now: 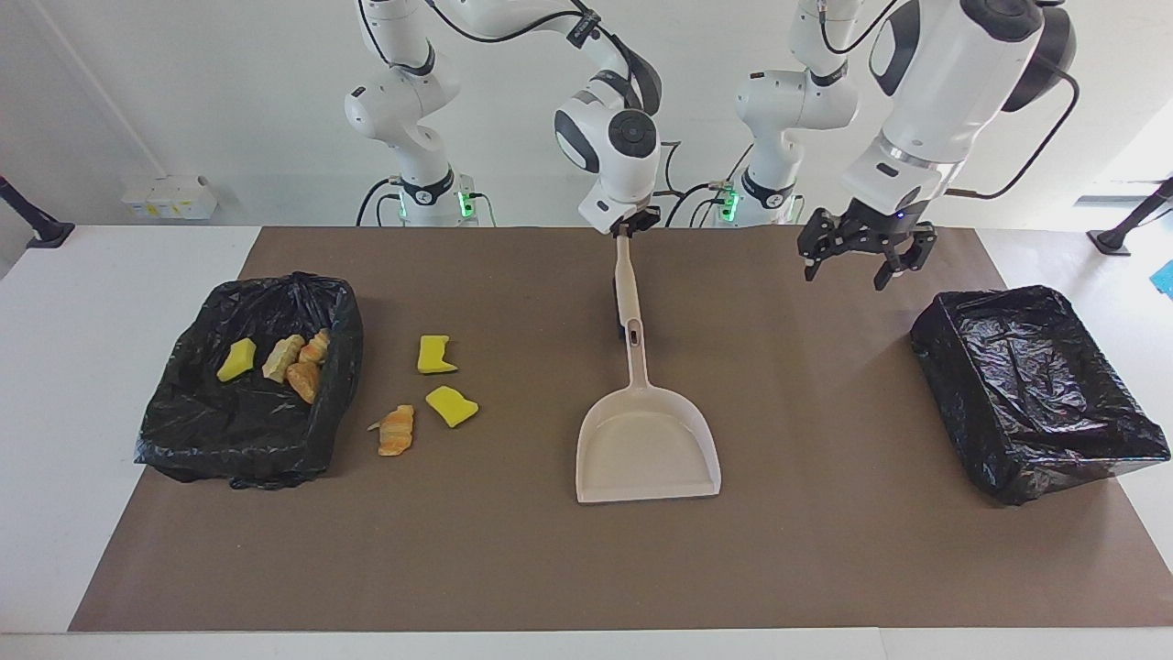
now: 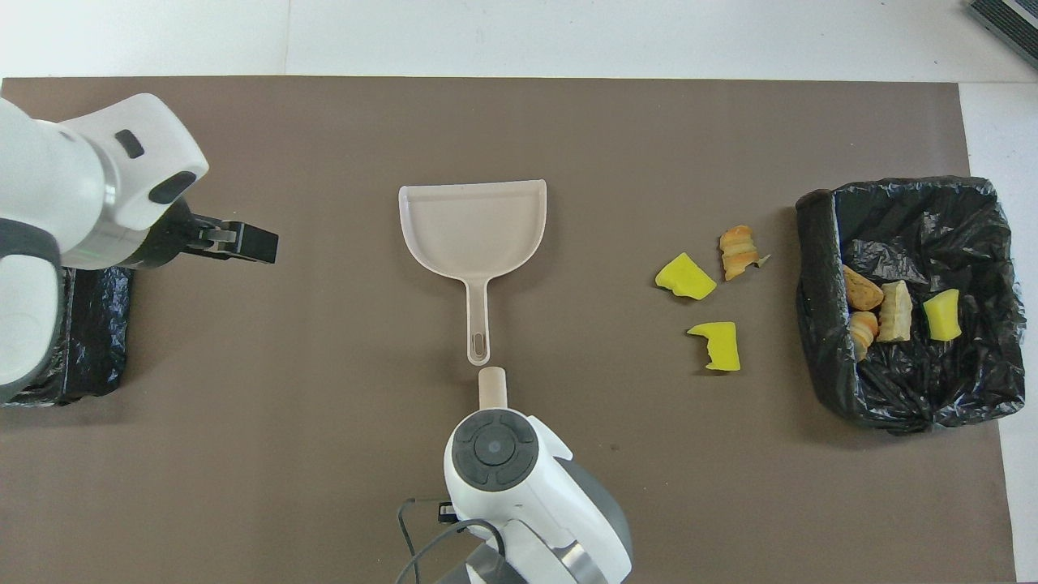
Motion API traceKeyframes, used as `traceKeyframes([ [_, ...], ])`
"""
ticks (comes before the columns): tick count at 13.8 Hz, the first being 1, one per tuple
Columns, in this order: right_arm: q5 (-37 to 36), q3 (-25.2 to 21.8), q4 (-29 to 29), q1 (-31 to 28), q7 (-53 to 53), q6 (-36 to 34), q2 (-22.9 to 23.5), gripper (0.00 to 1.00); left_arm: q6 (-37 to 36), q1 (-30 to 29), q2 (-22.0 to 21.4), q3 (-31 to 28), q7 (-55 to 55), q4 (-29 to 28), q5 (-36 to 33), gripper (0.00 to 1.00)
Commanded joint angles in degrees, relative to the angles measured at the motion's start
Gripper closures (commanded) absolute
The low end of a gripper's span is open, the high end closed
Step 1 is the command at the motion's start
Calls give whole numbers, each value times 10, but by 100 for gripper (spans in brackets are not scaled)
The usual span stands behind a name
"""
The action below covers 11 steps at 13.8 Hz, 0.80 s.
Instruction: Sweep and dump trash in bin
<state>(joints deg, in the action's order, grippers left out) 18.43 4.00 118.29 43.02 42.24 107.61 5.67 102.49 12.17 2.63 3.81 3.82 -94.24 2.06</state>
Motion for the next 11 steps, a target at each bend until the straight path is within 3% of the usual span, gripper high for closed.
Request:
traceKeyframes([
  [1, -22, 3, 3, -56, -5, -58, -33, 100, 101, 44, 17, -7, 52, -54, -3, 0],
  [5, -97, 4, -14, -122, -8, -114, -37, 100, 248, 111, 50, -8, 192, -116, -9, 0],
  [8, -148, 3, -42, -138, -17, -139, -36, 100, 289, 158, 105, -9, 191, -117, -16, 0],
  [11, -201, 3, -49, -185, -20, -155, -32, 100, 294, 192, 122, -8, 195, -136, -28, 0],
])
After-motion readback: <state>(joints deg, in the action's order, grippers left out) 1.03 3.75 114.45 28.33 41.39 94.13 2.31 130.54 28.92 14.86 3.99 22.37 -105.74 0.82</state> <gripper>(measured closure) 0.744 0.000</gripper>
